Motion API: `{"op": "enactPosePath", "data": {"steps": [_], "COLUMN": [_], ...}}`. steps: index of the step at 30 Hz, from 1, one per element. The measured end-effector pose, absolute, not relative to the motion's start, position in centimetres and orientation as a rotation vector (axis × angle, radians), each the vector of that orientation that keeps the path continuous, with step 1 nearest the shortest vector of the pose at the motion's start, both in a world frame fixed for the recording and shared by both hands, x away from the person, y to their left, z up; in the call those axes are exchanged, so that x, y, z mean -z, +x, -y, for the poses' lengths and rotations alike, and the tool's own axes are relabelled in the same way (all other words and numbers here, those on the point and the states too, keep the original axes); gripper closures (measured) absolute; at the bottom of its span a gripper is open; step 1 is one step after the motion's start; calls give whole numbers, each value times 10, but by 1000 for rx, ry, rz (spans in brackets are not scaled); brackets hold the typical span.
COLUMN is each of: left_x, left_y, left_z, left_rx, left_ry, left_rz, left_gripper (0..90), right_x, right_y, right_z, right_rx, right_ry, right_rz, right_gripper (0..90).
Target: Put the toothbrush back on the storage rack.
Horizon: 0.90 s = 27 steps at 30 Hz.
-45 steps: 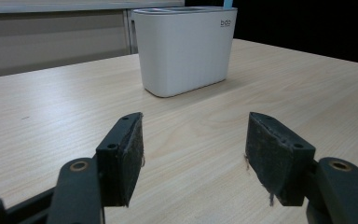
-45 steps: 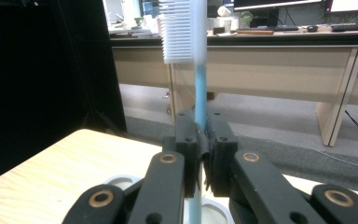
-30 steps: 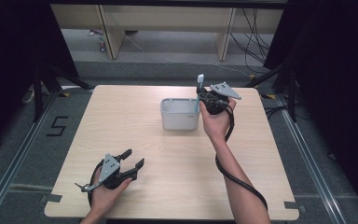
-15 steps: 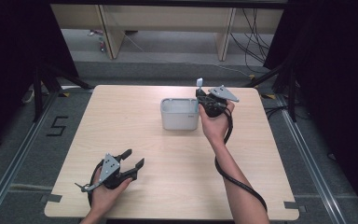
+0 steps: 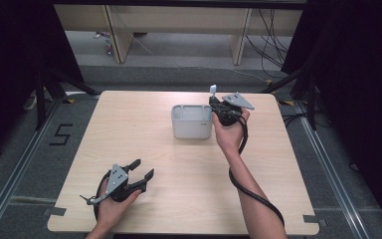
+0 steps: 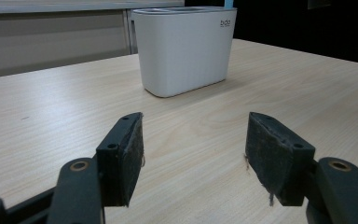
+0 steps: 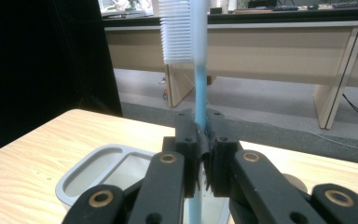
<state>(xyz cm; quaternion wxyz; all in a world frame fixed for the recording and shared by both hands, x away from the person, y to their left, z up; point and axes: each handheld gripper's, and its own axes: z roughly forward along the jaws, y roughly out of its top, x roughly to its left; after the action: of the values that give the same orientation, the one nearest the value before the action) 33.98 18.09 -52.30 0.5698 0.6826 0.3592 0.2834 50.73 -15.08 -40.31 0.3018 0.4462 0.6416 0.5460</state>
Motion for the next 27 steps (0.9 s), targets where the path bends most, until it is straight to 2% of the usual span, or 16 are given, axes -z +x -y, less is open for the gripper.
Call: {"op": "enactPosePath", "data": {"steps": [27], "left_x": [523], "left_y": [340], "left_z": [-181], "left_rx": [-665], "left_ry": [1603], "left_rz": [-841], "left_gripper": [364], "right_x": [431], "right_y": [512], "right_z": [149], "right_rx": [-1399], "right_ry": [1232], "right_rz": [-1751], "right_gripper": [853]}}
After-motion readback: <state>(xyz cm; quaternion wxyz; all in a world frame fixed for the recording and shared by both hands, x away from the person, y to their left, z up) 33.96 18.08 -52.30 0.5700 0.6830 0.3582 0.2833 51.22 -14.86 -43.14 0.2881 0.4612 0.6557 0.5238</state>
